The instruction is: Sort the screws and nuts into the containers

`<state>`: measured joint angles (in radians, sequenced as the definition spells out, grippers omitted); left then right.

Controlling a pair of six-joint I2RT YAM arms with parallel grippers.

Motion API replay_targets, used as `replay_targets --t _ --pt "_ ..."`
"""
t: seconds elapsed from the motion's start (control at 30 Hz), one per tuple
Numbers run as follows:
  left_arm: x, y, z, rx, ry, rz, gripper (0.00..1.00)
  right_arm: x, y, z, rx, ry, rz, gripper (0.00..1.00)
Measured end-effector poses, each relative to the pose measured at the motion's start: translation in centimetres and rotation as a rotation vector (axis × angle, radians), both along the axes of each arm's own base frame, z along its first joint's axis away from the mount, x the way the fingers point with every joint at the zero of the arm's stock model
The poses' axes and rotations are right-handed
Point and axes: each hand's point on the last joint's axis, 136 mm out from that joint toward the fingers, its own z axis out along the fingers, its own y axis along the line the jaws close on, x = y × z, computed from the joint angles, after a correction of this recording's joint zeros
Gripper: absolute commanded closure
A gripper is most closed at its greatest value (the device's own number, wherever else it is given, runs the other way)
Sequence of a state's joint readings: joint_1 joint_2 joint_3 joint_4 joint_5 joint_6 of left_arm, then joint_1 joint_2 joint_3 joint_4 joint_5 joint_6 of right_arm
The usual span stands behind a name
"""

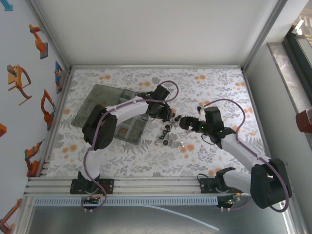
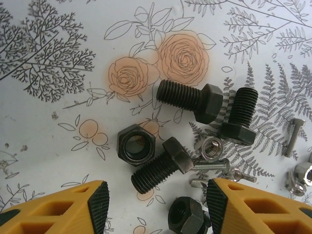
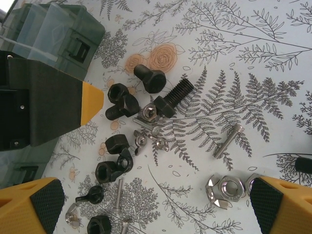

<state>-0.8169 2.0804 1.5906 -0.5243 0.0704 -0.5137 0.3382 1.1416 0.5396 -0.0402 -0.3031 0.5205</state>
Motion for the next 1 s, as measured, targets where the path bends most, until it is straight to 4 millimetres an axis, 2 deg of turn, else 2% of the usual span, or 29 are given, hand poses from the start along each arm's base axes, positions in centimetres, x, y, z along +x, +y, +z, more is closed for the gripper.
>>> replay_targets --t 0.17,0.3,0.47,0.57,0.7,1.0 --pt "-0.2 0.3 -0.6 -0.005 0.052 0.128 0.44 0.1 0.2 0.1 0.006 -0.006 0.005 0.01" --pt "-0.3 -0.7 -1.4 -0.013 0.075 0.197 0.44 0.3 0.3 0.4 0.017 -0.024 0.011 0.01" --pt "-0.5 -1.6 -2.3 -0.004 0.083 0.244 0.43 -0.1 0.3 -0.2 0.022 -0.03 0.02 0.01" --pt "0.1 -2.0 -2.3 0.0 0.083 0.271 0.44 -0.4 0.2 -0.7 0.011 -0.03 0.03 0.01" --pt "0.8 -2.2 -2.5 0.012 0.08 0.299 0.44 -0.4 0.2 -0.5 -0.001 -0.047 0.044 0.01" --pt "0.9 -2.6 -2.7 0.068 0.083 0.313 0.46 -0.4 0.2 -0.5 -0.032 -0.077 0.077 0.01"
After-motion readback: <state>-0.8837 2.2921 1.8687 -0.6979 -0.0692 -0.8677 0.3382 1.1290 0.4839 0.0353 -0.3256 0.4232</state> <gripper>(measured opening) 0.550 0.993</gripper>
